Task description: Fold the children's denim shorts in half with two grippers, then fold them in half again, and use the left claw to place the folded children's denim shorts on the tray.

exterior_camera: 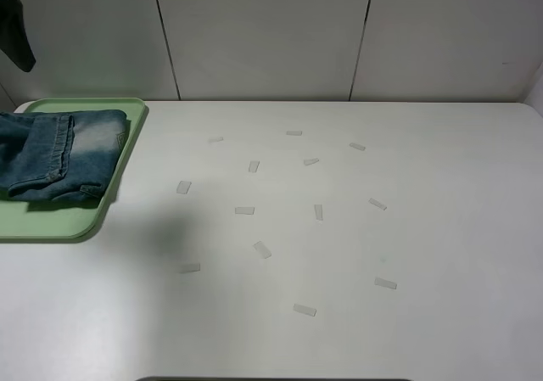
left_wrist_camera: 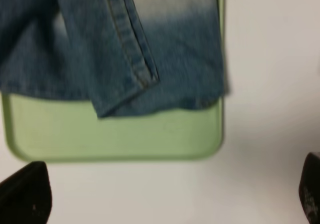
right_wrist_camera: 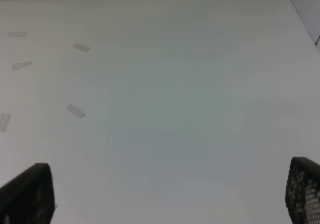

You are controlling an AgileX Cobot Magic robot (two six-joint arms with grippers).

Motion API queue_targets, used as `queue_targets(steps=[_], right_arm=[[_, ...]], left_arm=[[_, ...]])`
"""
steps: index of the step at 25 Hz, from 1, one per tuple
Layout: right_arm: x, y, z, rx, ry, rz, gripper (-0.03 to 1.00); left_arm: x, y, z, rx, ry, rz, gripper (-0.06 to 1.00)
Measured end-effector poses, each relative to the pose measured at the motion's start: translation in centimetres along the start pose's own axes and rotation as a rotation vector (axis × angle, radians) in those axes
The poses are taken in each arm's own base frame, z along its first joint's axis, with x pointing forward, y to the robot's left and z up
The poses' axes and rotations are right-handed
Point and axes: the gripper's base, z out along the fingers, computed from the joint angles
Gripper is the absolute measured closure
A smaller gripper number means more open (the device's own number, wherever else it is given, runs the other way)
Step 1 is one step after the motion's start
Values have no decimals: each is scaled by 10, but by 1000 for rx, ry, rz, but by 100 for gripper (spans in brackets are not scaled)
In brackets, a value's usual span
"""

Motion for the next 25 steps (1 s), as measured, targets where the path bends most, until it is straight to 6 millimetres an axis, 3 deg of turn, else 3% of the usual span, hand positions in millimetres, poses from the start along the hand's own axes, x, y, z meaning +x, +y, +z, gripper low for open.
queue_targets(steps=[13, 25], right_arm=[[0, 0, 0, 0, 0, 0, 27], [0, 0, 0, 0, 0, 0, 27]], left_arm=[[140, -12, -87, 51, -214, -2, -5], [265, -24, -106, 65, -500, -12, -5]])
